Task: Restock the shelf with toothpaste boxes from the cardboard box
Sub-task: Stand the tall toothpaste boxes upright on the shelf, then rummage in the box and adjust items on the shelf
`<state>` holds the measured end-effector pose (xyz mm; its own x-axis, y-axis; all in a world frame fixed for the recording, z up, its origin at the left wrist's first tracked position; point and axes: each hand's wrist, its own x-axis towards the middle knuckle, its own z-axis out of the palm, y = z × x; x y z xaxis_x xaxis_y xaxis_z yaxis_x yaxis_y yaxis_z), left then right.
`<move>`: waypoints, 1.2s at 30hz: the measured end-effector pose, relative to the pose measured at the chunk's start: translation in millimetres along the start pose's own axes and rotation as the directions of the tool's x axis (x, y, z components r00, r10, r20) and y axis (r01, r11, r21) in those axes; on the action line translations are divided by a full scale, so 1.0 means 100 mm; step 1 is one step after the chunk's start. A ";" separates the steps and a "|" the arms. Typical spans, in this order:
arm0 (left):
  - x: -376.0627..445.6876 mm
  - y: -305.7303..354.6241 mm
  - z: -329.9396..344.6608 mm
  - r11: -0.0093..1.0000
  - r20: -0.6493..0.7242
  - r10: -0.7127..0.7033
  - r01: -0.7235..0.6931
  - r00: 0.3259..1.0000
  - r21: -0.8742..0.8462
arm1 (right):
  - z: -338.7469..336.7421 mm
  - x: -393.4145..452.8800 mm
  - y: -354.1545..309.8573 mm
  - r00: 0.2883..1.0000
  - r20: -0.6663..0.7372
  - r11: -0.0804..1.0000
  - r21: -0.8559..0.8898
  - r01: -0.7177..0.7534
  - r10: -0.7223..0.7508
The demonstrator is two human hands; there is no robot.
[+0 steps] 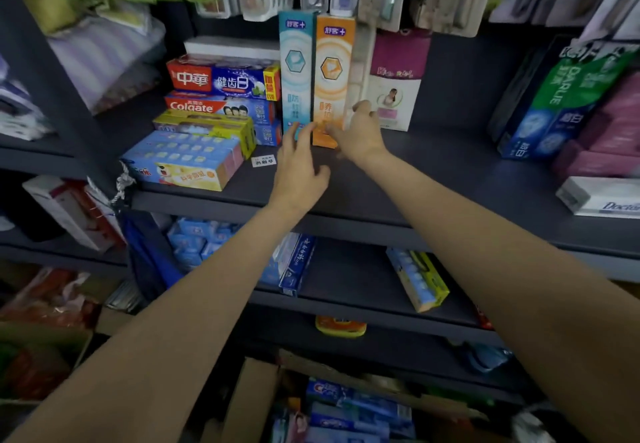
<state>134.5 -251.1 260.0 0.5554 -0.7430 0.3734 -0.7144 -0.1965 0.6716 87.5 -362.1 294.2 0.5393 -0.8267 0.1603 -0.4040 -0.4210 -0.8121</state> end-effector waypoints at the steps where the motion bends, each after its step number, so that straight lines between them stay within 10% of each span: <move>1: -0.01 0.00 -0.02 1.000 -0.019 -0.010 0.010 1.000 0.006 | 0.02 -0.01 0.02 1.000 0.007 1.000 0.012 -0.008 0.008; 6: -0.56 -0.02 0.00 0.990 -0.230 0.115 -0.130 0.966 -0.055 | -0.01 -0.74 0.21 0.966 -0.082 0.965 0.079 0.250 -0.243; 10: -1.87 -0.31 0.43 0.957 -0.019 0.273 -0.273 0.962 -0.094 | 0.07 -1.98 0.89 0.839 0.106 0.845 0.009 0.535 -0.533; 15: -3.08 -1.32 1.41 0.987 0.522 -0.148 0.089 0.840 0.136 | 0.73 -2.90 2.65 0.826 0.562 0.890 -0.357 0.283 -0.038; 20: -3.80 -2.06 1.89 0.878 0.649 -0.476 0.357 0.594 0.318 | 1.48 -3.41 3.85 0.557 0.736 0.735 -0.609 0.297 0.385; 29: -4.06 -2.48 2.16 0.882 0.639 -0.472 0.340 0.607 0.328 | 2.16 -3.56 4.62 0.606 0.596 0.393 -0.803 0.448 0.527; 36: -3.57 -2.05 1.92 0.934 0.802 -0.357 0.198 0.479 0.298 | 1.36 -3.09 3.94 0.226 0.753 0.735 -0.655 0.173 0.618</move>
<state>0.8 -68.3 -133.9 0.1802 -0.7989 -0.5738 -0.6838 -0.5211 0.5108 -138.3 -221.5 -151.6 0.4284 -0.1659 -0.8882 -0.6882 -0.6969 -0.2017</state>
